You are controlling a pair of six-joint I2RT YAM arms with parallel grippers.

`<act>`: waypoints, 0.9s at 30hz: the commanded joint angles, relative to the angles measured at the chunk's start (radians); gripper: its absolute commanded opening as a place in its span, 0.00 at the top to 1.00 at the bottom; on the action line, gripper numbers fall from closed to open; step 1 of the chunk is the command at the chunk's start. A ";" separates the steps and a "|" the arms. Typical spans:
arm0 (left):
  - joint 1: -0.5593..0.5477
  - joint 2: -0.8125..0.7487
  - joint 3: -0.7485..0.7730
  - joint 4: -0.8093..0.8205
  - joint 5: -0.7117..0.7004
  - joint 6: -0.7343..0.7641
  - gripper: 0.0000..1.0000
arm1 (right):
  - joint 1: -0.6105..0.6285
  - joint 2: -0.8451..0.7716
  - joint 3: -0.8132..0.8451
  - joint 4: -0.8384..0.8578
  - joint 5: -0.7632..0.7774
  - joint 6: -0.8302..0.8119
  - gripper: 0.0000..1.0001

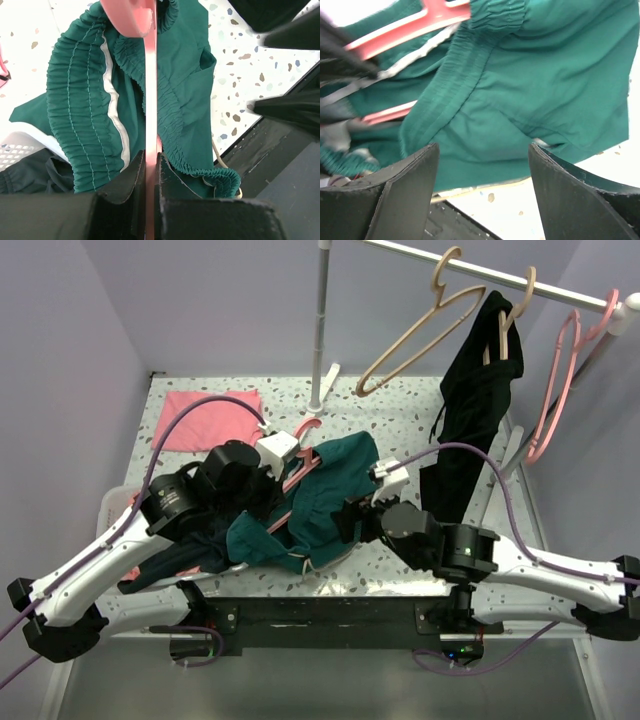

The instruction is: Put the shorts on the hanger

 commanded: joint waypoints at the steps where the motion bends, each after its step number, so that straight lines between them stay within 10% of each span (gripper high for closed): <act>1: 0.005 0.000 0.072 0.012 0.040 0.040 1.00 | -0.094 0.160 0.053 0.118 -0.174 -0.016 0.23; 13: 0.004 -0.020 0.039 0.032 0.059 0.011 1.00 | -0.142 0.352 0.063 0.406 -0.213 0.049 0.10; 16: 0.005 -0.020 0.040 0.032 0.069 0.002 1.00 | -0.160 0.366 0.047 0.406 -0.200 0.072 0.31; 20: 0.005 -0.036 0.045 0.032 0.065 -0.015 1.00 | -0.226 0.332 -0.022 0.437 -0.238 0.105 0.84; 27: 0.004 -0.054 0.038 0.024 0.031 -0.037 1.00 | -0.315 0.162 -0.087 0.333 -0.203 0.104 1.00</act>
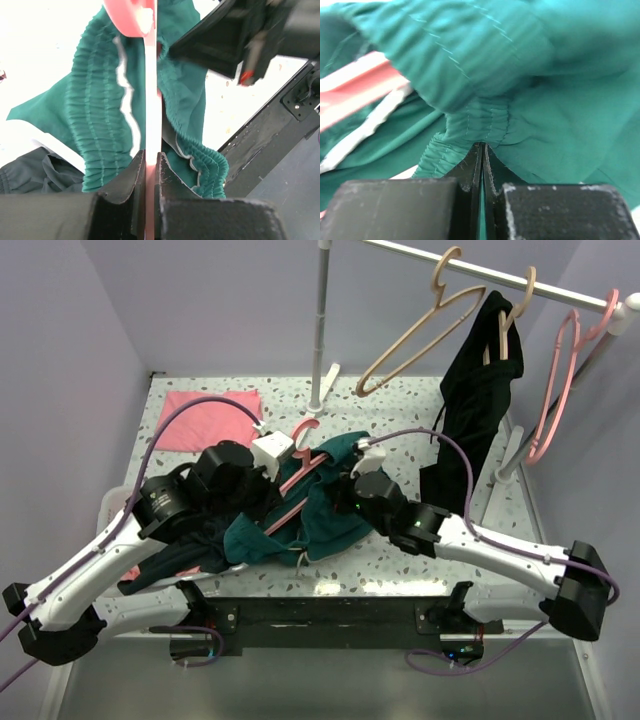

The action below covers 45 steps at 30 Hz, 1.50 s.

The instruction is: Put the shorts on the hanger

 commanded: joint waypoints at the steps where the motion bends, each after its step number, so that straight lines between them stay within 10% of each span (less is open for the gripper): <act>1: 0.001 -0.035 0.023 0.047 0.006 -0.032 1.00 | -0.037 -0.152 -0.026 -0.043 0.025 0.003 0.95; 8: 0.001 -0.029 0.035 0.030 0.001 -0.021 1.00 | -0.093 -0.228 -0.017 -0.170 0.059 -0.033 1.00; 17: 0.001 -0.002 0.038 0.054 0.009 -0.017 1.00 | -0.023 -0.127 0.041 -0.044 -0.086 0.006 0.36; 21: 0.000 0.005 0.038 0.053 0.003 -0.012 1.00 | 0.074 -0.047 0.090 -0.044 0.015 0.011 0.28; 27: 0.000 -0.002 0.041 0.047 0.007 -0.009 1.00 | 0.071 0.018 0.107 -0.099 0.172 0.072 0.35; 32: 0.000 -0.012 0.038 0.042 0.009 0.000 1.00 | 0.001 -0.016 0.135 -0.202 0.219 0.059 1.00; 40: 0.000 -0.027 0.011 0.057 0.058 0.012 1.00 | -0.135 -0.192 0.161 -0.342 0.272 -0.034 1.00; 45: 0.000 -0.021 0.020 0.066 0.043 0.011 1.00 | -0.139 -0.197 0.129 -0.258 -0.011 -0.052 0.84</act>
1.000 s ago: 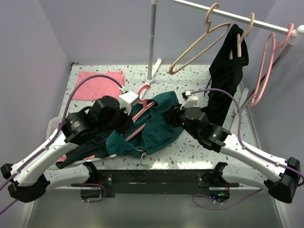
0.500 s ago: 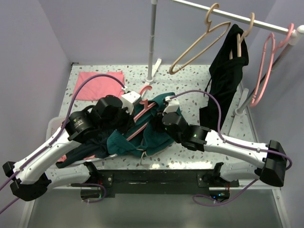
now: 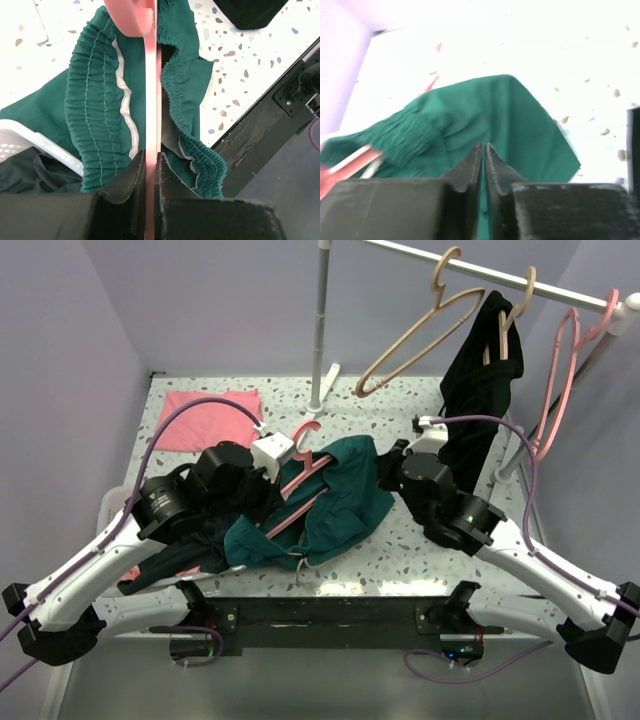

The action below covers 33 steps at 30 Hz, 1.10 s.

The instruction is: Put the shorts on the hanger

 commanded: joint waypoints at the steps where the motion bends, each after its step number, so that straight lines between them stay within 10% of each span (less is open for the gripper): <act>1: 0.000 -0.011 0.027 0.071 0.015 0.024 1.00 | 0.014 0.027 -0.018 0.067 -0.232 -0.022 0.68; 7: 0.000 0.014 0.034 0.073 0.024 0.024 1.00 | 0.135 0.116 -0.017 0.147 -0.158 0.001 0.38; 13: 0.000 0.009 0.034 0.071 0.021 0.023 1.00 | 0.150 0.192 0.006 0.158 -0.078 0.019 0.41; 18: 0.000 0.009 0.037 0.067 0.018 0.023 1.00 | 0.150 0.251 0.029 0.112 -0.030 0.030 0.53; 23: 0.000 0.000 0.034 0.071 0.002 0.023 1.00 | 0.143 0.223 0.046 0.011 0.031 0.018 0.98; 33: -0.008 0.007 -0.019 0.105 0.061 0.021 1.00 | -0.091 0.047 0.104 -0.142 0.006 -0.099 1.00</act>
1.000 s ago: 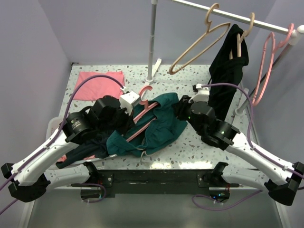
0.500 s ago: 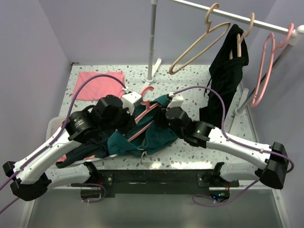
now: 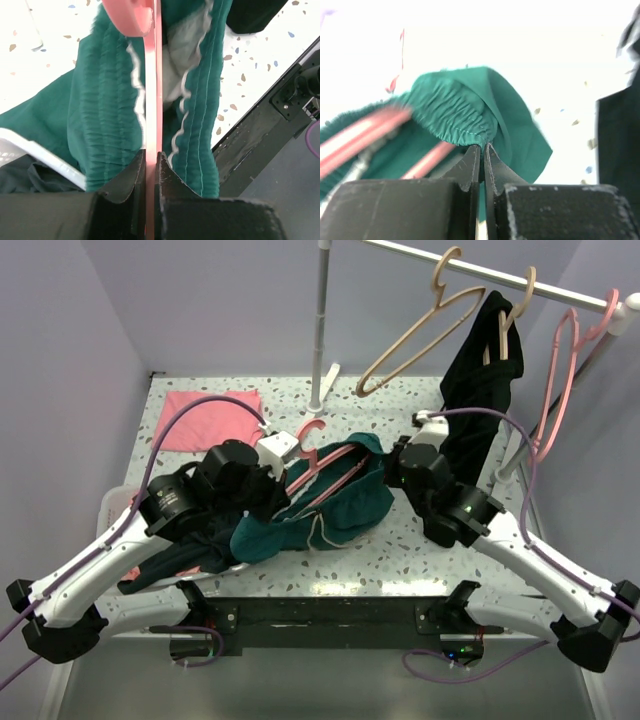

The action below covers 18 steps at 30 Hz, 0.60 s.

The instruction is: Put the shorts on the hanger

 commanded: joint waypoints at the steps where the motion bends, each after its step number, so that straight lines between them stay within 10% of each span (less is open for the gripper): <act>1: -0.010 -0.010 -0.014 0.088 0.054 0.021 1.00 | -0.056 0.002 0.089 -0.049 -0.028 -0.081 1.00; 15: -0.013 0.019 -0.097 0.252 0.033 0.012 1.00 | -0.056 -0.061 0.111 -0.012 -0.267 -0.141 1.00; 18: -0.013 0.007 -0.097 0.271 0.008 0.015 1.00 | -0.056 -0.051 0.138 -0.083 -0.255 -0.155 0.81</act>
